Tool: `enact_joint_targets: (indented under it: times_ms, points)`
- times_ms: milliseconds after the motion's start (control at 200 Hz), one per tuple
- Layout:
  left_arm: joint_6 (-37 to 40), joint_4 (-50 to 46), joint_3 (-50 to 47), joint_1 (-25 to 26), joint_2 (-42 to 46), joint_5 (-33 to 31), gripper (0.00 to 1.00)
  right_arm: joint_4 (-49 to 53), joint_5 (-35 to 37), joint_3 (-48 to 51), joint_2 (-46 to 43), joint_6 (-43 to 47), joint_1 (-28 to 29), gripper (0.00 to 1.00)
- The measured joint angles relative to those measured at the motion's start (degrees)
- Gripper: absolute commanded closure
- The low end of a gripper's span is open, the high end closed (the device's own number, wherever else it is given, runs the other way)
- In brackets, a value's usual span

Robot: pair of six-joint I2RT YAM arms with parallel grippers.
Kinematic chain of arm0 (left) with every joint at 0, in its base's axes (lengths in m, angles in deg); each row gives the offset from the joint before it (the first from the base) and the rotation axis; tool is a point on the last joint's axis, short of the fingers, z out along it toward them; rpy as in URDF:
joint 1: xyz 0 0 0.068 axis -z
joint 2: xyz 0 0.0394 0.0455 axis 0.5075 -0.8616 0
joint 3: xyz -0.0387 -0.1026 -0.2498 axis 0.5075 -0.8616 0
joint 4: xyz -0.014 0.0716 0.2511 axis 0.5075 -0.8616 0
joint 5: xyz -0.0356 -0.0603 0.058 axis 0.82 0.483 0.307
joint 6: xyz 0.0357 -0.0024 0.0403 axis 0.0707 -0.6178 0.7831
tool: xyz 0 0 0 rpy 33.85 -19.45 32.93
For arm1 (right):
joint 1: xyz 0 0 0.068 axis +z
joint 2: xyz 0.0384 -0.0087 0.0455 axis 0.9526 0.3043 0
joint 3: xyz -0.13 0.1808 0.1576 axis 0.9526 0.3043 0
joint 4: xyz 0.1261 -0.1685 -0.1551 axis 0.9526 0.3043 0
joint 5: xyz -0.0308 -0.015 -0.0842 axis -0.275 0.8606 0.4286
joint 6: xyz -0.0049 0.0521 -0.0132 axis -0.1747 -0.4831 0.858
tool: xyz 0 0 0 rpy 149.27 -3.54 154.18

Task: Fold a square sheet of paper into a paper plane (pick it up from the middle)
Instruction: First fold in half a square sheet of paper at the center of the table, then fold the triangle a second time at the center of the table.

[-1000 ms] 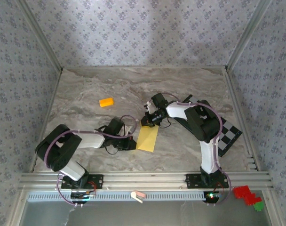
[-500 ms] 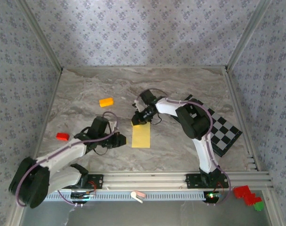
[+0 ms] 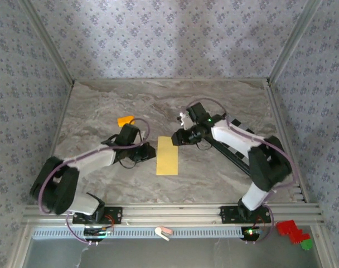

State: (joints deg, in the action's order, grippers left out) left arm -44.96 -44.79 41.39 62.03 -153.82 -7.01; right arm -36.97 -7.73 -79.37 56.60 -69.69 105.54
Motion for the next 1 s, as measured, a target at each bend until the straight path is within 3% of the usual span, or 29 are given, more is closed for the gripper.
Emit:
enact_joint_targets:
  times_ms: [205,405,645,999]
  points:
    - [2.47,2.40,6.12,1.11,-12.26,-0.07,0.95,-0.24,8.07,9.94,-4.85,-7.37,8.39,0.51]
    - [3.58,3.41,6.49,1.49,-16.55,-0.92,0.97,-6.14,8.96,14.05,-3.96,-14.23,14.86,0.52]
    - [3.80,5.40,5.99,1.64,-16.85,-1.11,0.99,-12.79,8.92,15.74,-0.04,-19.08,16.57,0.53]
    - [4.09,7.15,5.38,1.92,-16.85,-1.27,0.99,-13.70,10.67,16.13,0.70,-19.85,16.83,0.52]
